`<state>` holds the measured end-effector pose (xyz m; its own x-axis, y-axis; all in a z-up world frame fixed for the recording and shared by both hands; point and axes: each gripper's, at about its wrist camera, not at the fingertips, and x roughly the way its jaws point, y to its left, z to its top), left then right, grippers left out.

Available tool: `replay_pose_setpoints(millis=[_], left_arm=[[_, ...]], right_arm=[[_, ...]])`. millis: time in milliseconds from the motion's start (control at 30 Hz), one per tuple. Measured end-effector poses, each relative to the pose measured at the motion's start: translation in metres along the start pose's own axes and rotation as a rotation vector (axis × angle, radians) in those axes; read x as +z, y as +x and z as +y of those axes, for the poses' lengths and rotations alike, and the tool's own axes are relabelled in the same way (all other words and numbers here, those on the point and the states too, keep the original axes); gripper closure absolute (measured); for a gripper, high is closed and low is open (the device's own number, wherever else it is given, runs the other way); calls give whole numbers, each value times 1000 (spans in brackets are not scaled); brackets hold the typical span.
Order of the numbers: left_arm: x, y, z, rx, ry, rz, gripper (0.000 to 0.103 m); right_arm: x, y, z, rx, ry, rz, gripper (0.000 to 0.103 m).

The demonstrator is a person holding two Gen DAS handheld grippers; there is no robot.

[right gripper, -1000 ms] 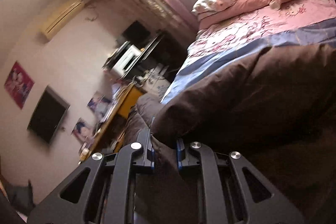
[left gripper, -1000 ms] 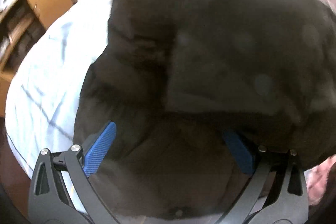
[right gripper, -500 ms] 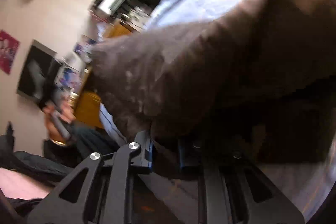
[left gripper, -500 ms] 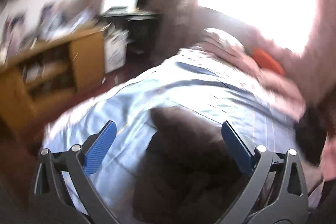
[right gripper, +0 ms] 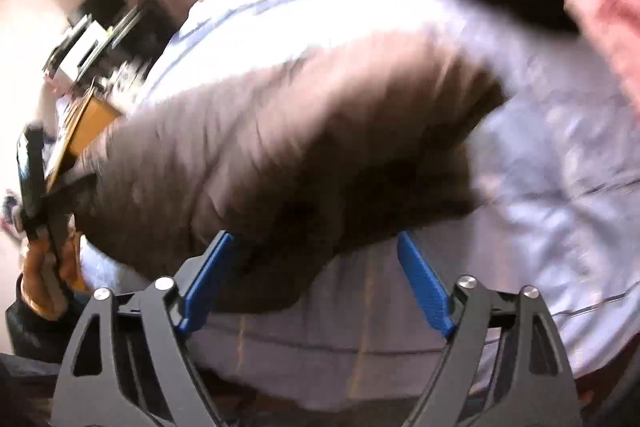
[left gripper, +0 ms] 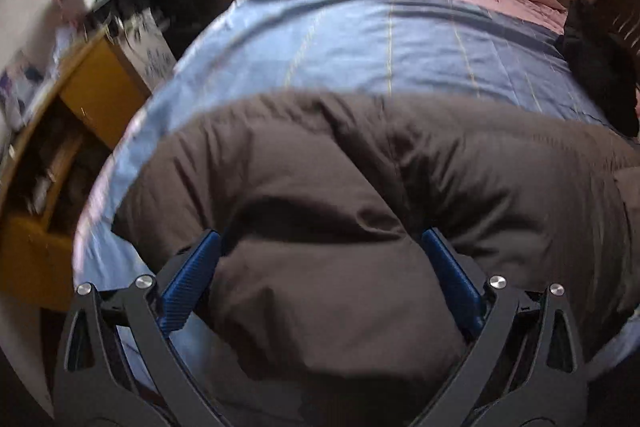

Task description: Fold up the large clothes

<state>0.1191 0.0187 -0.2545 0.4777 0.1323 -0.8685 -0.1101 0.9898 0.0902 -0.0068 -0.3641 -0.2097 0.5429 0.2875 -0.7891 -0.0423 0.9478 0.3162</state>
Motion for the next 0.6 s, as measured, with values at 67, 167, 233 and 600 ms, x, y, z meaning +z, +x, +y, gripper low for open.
replay_pose_setpoints(millis=[67,167,233,600], left_arm=[[-12,2,1,10,3,7,2],[-30,-3,-5,32,16,9,2],[-42,-5,-9,40,24,11,2],[-60,8,-7,30,2,65,2]], right_arm=[[1,-7,19,104,-41,-4,33],[-12,30,69,93,-213,181,38],[-31,59,93,90,-319,315,38],[-44,156,108,-76,-266,442,80]])
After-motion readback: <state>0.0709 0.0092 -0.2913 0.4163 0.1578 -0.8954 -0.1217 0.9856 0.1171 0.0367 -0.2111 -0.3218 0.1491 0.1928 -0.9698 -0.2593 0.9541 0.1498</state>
